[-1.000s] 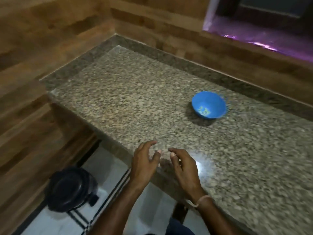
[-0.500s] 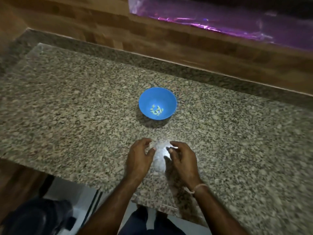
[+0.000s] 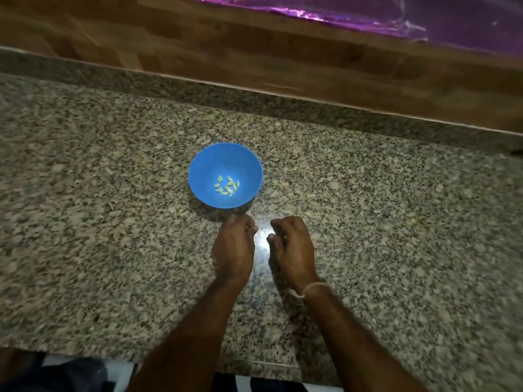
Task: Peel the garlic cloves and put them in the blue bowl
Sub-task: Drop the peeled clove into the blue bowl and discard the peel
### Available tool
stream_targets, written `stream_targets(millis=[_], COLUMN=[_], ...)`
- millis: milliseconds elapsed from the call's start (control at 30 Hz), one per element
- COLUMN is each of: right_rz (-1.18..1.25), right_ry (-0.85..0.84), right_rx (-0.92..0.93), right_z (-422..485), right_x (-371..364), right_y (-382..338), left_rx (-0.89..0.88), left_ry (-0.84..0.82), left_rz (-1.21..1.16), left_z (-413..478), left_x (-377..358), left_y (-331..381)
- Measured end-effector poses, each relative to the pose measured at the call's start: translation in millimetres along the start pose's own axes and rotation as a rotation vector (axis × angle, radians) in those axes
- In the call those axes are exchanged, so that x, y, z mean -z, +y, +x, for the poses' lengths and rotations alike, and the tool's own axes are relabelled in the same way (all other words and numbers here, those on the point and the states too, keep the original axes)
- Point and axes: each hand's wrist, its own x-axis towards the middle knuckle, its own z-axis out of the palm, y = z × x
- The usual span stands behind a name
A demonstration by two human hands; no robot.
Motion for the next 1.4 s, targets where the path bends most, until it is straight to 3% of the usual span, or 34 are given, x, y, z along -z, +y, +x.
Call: stream_targets(millis=[167, 267, 367, 600, 700, 767, 867, 1167, 1400], right_rz=[0.075, 0.192, 0.285, 0.401, 0.468, 0.472, 0.478, 0.464, 0.275], right_ry=[-0.008, 0.027, 0.030, 0.058, 0.021, -0.005, -0.024, 0.241, 0.266], right_rx=[0.019, -0.008, 0.000, -0.070, -0.194, -0.236, -0.255, -0.392, -0.420], right_z=[2.2, 9.2, 20.8, 48.1, 57.3, 64.5, 71.2, 71.9, 67.9], right_x=[-0.1, 2.8, 3.7, 1.4, -1.8, -4.2, -4.5, 27.4, 36.9], right_y=[2.2, -2.0, -13.7, -40.8, -49.5, -55.8, -68.8, -53.3, -57.1], left_rx=[0.046, 0.058, 0.042, 0.060, -0.008, 0.045, 0.217, 0.116, 0.161], left_ry=[0.031, 0.190, 0.337, 0.262, 0.365, 0.414, 0.325, 0.063, -0.118], left_rz=[0.037, -0.159, -0.212, -0.112, -0.128, -0.154, -0.273, -0.417, -0.347], left_z=[-5.9, -8.9, 16.7, 68.0, 63.4, 61.6, 67.6, 81.0, 90.6], left_x=[6.4, 24.8, 46.0, 64.1, 70.6, 74.3, 73.4, 60.7, 55.7], left_y=[10.3, 26.5, 37.8, 27.0, 12.3, 0.0, -14.2, 26.0, 40.2])
